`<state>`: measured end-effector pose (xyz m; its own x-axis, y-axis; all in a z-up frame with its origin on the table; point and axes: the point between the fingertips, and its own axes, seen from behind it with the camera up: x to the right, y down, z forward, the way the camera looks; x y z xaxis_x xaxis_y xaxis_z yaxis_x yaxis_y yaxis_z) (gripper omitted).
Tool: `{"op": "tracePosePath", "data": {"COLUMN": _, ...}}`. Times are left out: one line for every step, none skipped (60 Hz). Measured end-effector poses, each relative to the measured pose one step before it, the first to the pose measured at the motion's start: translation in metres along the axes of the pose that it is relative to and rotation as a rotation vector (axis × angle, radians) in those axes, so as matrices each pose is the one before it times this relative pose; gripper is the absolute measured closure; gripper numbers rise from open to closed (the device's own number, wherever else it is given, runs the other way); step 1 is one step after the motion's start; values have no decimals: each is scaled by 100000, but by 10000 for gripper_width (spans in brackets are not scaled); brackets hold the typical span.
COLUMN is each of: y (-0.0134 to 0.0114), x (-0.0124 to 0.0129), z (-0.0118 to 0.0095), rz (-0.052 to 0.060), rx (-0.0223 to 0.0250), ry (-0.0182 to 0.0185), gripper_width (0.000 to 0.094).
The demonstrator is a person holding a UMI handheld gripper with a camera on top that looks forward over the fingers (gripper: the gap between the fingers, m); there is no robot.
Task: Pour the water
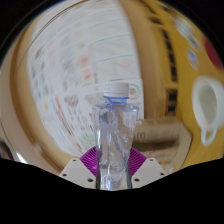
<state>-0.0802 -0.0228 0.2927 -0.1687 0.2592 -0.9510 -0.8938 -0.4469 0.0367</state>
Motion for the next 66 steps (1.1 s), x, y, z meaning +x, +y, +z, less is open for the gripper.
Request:
{"op": "tracePosePath", "data": {"y": -54, "x": -444, "z": 47, "rz": -7118, "rx": -1003, "ry": 1314, "gripper_width": 594}}
{"op": "tracePosePath", "data": {"y": -144, "x": -432, "z": 28, "rz": -7278, "rx": -801, "ry": 1278, "gripper_width": 593}}
{"op": "tracePosePath", "data": {"y": -270, "x": -453, "z": -7, "rz": -7470, "rx": -496, "ry": 1157, "gripper_width": 593}}
{"op": "tracePosePath", "data": {"y": -432, "x": -489, "z": -22, "rz": -7491, "rx": -228, "ry": 1098, "gripper_width": 594}}
{"op": "tracePosePath", "data": {"y": -676, "x": -54, "z": -565, "rz": -6971, "rx": 77, "ry": -200, "gripper_width": 593}}
{"op": "tracePosePath", "data": {"y": -490, "x": -452, "z": 210, "rz": -7163, "rx": 99, "ry": 1108, "gripper_width": 592}}
{"op": "tracePosePath", "data": {"y": -560, "x": -660, "z": 63, "rz": -7410, "rx": 405, "ry": 1615, "gripper_width": 593}}
{"op": "tracePosePath", "data": {"y": -750, "x": -363, "z": -174, "rz": -6847, "rx": 563, "ry": 806, "gripper_width": 592}}
{"op": "tracePosePath", "data": {"y": -751, "x": -268, "z": -150, "rz": -6732, "rx": 729, "ry": 873, "gripper_width": 592}}
{"op": "tracePosePath", "data": {"y": -809, "x": -169, "z": -129, "rz": -6583, "rx": 736, "ry": 1070, "gripper_width": 594}}
{"op": "tracePosePath", "data": {"y": -839, "x": -62, "z": -194, "rz": -6490, "rx": 731, "ry": 1167, "gripper_width": 593}}
{"op": "tracePosePath", "data": {"y": -910, "x": 87, "z": -232, "rz": -6357, "rx": 816, "ry": 1269, "gripper_width": 593}}
{"op": "tracePosePath", "data": {"y": -923, "x": 243, "z": -228, "rz": -6331, "rx": 843, "ry": 1585, "gripper_width": 593}}
{"op": "tracePosePath", "data": {"y": -867, "x": 296, "z": -206, "rz": -6091, "rx": 801, "ry": 1752, "gripper_width": 593}}
{"op": "tracePosePath", "data": {"y": -906, "x": 913, "z": -244, "rz": -6275, "rx": 849, "ry": 1168, "gripper_width": 594}}
{"op": "tracePosePath", "data": {"y": -601, "x": 444, "z": -196, "rz": -5822, "rx": 284, "ry": 1653, "gripper_width": 595}}
{"op": "tracePosePath", "data": {"y": -521, "x": 494, "z": -140, "rz": -5828, "rx": 182, "ry": 1660, "gripper_width": 595}}
{"op": "tracePosePath", "data": {"y": -350, "x": 598, "z": -268, "rz": -5407, "rx": 357, "ry": 1972, "gripper_width": 594}}
{"op": "tracePosePath", "data": {"y": -354, "x": 682, "z": -187, "rz": -5278, "rx": 35, "ry": 1917, "gripper_width": 594}}
{"op": "tracePosePath", "data": {"y": -212, "x": 712, "z": -232, "rz": -5079, "rx": -105, "ry": 1961, "gripper_width": 594}}
{"op": "tracePosePath", "data": {"y": -76, "x": 761, "z": -160, "rz": -4979, "rx": -283, "ry": 1947, "gripper_width": 593}}
{"op": "tracePosePath", "data": {"y": 65, "x": 762, "z": -161, "rz": -4874, "rx": -567, "ry": 1955, "gripper_width": 593}}
{"op": "tracePosePath", "data": {"y": 243, "x": 831, "z": -154, "rz": -4712, "rx": -885, "ry": 1922, "gripper_width": 594}}
{"op": "tracePosePath", "data": {"y": 526, "x": 1082, "z": 2, "rz": -4510, "rx": -712, "ry": 1593, "gripper_width": 595}}
{"op": "tracePosePath", "data": {"y": 488, "x": 852, "z": -107, "rz": -4033, "rx": -1294, "ry": 1930, "gripper_width": 594}}
{"op": "tracePosePath", "data": {"y": 545, "x": 922, "z": -176, "rz": -3845, "rx": -1536, "ry": 1680, "gripper_width": 595}}
{"op": "tracePosePath", "data": {"y": 742, "x": 765, "z": -89, "rz": -3435, "rx": -1729, "ry": 1489, "gripper_width": 593}}
{"op": "tracePosePath", "data": {"y": 829, "x": 704, "z": -85, "rz": -3000, "rx": -1754, "ry": 1284, "gripper_width": 593}}
{"op": "tracePosePath", "data": {"y": 867, "x": 685, "z": -59, "rz": -2542, "rx": -1670, "ry": 1213, "gripper_width": 594}}
{"op": "tracePosePath", "data": {"y": 983, "x": 605, "z": -23, "rz": -2129, "rx": -1818, "ry": 1090, "gripper_width": 593}}
{"op": "tracePosePath", "data": {"y": 1044, "x": 541, "z": -31, "rz": -1747, "rx": -2032, "ry": 761, "gripper_width": 594}}
{"op": "tracePosePath", "data": {"y": 1094, "x": 463, "z": -2, "rz": -1391, "rx": -2142, "ry": 514, "gripper_width": 595}}
{"op": "tracePosePath", "data": {"y": 1420, "x": 470, "z": 706, "rz": -973, "rx": -1265, "ry": -58, "gripper_width": 594}}
{"op": "tracePosePath", "data": {"y": 1043, "x": 285, "z": -218, "rz": -816, "rx": -2087, "ry": 682, "gripper_width": 592}}
{"op": "tracePosePath", "data": {"y": 1154, "x": 299, "z": 28, "rz": -528, "rx": -1859, "ry": 288, "gripper_width": 594}}
{"op": "tracePosePath", "data": {"y": 1165, "x": 228, "z": 91, "rz": -343, "rx": -1851, "ry": 130, "gripper_width": 594}}
{"op": "tracePosePath", "data": {"y": 1160, "x": 156, "z": 93, "rz": -187, "rx": -1954, "ry": 69, "gripper_width": 594}}
{"op": "tracePosePath", "data": {"y": 1133, "x": 190, "z": 110, "rz": -309, "rx": -1990, "ry": 158, "gripper_width": 594}}
{"op": "tracePosePath", "data": {"y": 1045, "x": 200, "z": 170, "rz": -389, "rx": -1796, "ry": 260, "gripper_width": 594}}
{"op": "tracePosePath", "data": {"y": 1089, "x": 293, "z": 632, "rz": -537, "rx": -1121, "ry": 168, "gripper_width": 595}}
{"op": "tracePosePath", "data": {"y": 923, "x": 103, "z": 158, "rz": -389, "rx": -1369, "ry": 176, "gripper_width": 594}}
{"op": "tracePosePath", "data": {"y": 888, "x": 71, "z": 185, "rz": -429, "rx": -1343, "ry": 110, "gripper_width": 593}}
{"op": "tracePosePath", "data": {"y": 862, "x": 28, "z": 189, "rz": -463, "rx": -1426, "ry": 76, "gripper_width": 594}}
{"op": "tracePosePath", "data": {"y": 852, "x": 85, "z": 365, "rz": -415, "rx": -1225, "ry": -13, "gripper_width": 593}}
{"op": "tracePosePath", "data": {"y": 736, "x": -11, "z": 196, "rz": -82, "rx": -1261, "ry": -124, "gripper_width": 594}}
{"op": "tracePosePath", "data": {"y": 657, "x": -46, "z": 188, "rz": 97, "rx": -1024, "ry": -295, "gripper_width": 593}}
{"op": "tracePosePath", "data": {"y": 575, "x": -60, "z": 203, "rz": 290, "rx": -819, "ry": -356, "gripper_width": 593}}
{"op": "tracePosePath", "data": {"y": 515, "x": -91, "z": 195, "rz": 298, "rx": -668, "ry": -370, "gripper_width": 592}}
{"op": "tracePosePath", "data": {"y": 465, "x": 15, "z": 320, "rz": 465, "rx": -662, "ry": -476, "gripper_width": 592}}
{"op": "tracePosePath", "data": {"y": 605, "x": -115, "z": 175, "rz": 499, "rx": -553, "ry": -359, "gripper_width": 593}}
{"op": "tracePosePath", "data": {"y": 485, "x": -88, "z": 132, "rz": 439, "rx": -646, "ry": -293, "gripper_width": 592}}
{"op": "tracePosePath", "data": {"y": 454, "x": -13, "z": 144, "rz": 196, "rx": -568, "ry": -66, "gripper_width": 593}}
{"op": "tracePosePath", "data": {"y": 444, "x": 63, "z": 116, "rz": -10, "rx": -526, "ry": 168, "gripper_width": 593}}
{"op": "tracePosePath", "data": {"y": 468, "x": 44, "z": 125, "rz": -179, "rx": -570, "ry": 196, "gripper_width": 593}}
{"op": "tracePosePath", "data": {"y": 482, "x": 6, "z": 103, "rz": -342, "rx": -708, "ry": 103, "gripper_width": 594}}
{"op": "tracePosePath", "data": {"y": 472, "x": 17, "z": 196, "rz": -314, "rx": -1103, "ry": -164, "gripper_width": 582}}
{"op": "tracePosePath", "data": {"y": -289, "x": 129, "z": -262, "rz": 10, "rx": 2359, "ry": 518, "gripper_width": 571}}
{"op": "tracePosePath", "data": {"y": -140, "x": -14, "z": 25, "rz": 692, "rx": 1605, "ry": 254, "gripper_width": 584}}
{"op": "tracePosePath", "data": {"y": 344, "x": 70, "z": 22, "rz": 535, "rx": -1347, "ry": 271, "gripper_width": 586}}
{"op": "tracePosePath", "data": {"y": -283, "x": 123, "z": -14, "rz": 350, "rx": 1497, "ry": 553, "gripper_width": 587}}
{"op": "tracePosePath", "data": {"y": 114, "x": -24, "z": -20, "rz": 201, "rx": -190, "ry": 7, "gripper_width": 584}}
{"op": "tracePosePath", "data": {"y": 130, "x": -14, "z": -67, "rz": 107, "rx": -354, "ry": -179, "gripper_width": 576}}
{"op": "tracePosePath", "data": {"y": -211, "x": 160, "z": 64, "rz": -51, "rx": 409, "ry": 46, "gripper_width": 554}}
{"op": "tracePosePath", "data": {"y": 43, "x": -111, "z": -142, "rz": 59, "rx": -245, "ry": 141, "gripper_width": 528}}
{"op": "tracePosePath", "data": {"y": 29, "x": -70, "z": -33, "rz": 94, "rx": -195, "ry": -138, "gripper_width": 491}}
{"op": "tracePosePath", "data": {"y": -13, "x": -99, "z": -11, "rz": 324, "rx": -129, "ry": -269, "gripper_width": 452}}
